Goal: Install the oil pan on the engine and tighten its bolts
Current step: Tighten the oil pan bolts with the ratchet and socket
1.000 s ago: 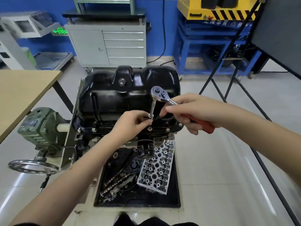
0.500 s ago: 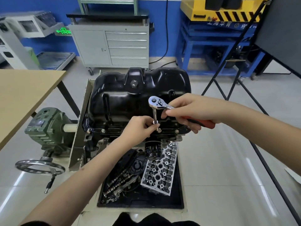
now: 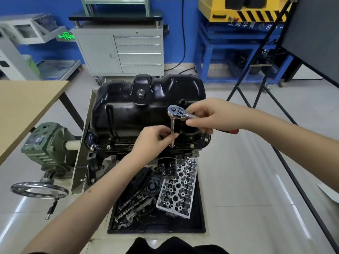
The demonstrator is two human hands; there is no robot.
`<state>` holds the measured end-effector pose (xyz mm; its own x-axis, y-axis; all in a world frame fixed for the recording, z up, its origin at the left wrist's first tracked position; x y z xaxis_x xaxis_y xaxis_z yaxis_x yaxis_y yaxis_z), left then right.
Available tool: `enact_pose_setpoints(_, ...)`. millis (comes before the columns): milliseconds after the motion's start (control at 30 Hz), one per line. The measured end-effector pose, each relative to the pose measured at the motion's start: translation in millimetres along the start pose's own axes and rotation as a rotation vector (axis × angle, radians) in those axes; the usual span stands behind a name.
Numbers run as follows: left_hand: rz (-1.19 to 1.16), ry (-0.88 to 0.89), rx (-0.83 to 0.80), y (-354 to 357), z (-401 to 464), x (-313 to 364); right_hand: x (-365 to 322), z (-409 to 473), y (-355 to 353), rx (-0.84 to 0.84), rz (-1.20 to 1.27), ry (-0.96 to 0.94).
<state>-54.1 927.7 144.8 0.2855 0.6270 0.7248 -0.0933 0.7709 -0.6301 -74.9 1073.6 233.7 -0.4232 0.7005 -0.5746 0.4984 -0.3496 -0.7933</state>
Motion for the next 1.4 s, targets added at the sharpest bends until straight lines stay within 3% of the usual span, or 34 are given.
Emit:
enact_pose_setpoints(100,0.075,0.102,0.057,-7.2,6.4,15.9,-7.1,6.9,-7.1,0.092,-0.227,-0.114)
enact_pose_setpoints(267,0.124,0.196,-0.021,-6.3,7.4,23.8,-15.9,17.7,-16.8,0.186,-0.554,-0.194)
enact_pose_setpoints(433,0.181,0.166,-0.006,-8.7,8.5,21.3,-22.3,17.6,-15.4,0.269,-0.628,-0.151)
enact_pose_setpoints(667,0.202,0.186,0.044,-5.5,12.8,32.8,-28.7,20.2,0.7,0.158,-0.457,0.01)
enact_pose_setpoints(900,0.265,0.257,-0.102,-3.5,16.6,31.4,-46.0,16.1,-3.4,0.154,-0.903,-0.176)
enact_pose_setpoints(1067,0.246,0.198,-0.049,-4.5,17.0,28.8,-48.5,17.4,-4.1,0.28,-0.957,-0.13)
enact_pose_setpoints(1200,0.187,0.175,-0.028,-1.0,17.1,31.5,-45.3,19.0,-3.2,0.244,-0.936,-0.018)
enact_pose_setpoints(1400,0.195,0.206,-0.164,-3.2,14.9,30.6,-51.1,15.3,3.8,0.163,-1.084,-0.271)
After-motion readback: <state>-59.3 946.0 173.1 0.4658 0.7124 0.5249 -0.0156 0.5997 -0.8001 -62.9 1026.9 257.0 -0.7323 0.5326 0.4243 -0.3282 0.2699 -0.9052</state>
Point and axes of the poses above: each hand's wrist, its own z-axis towards the middle knuckle, its own y-axis out of the palm, x = y × z, the point moved 5 cm from there along z, towards the middle knuckle, and after that the axes turned 7 degrees about y, right-handed, at the moved point
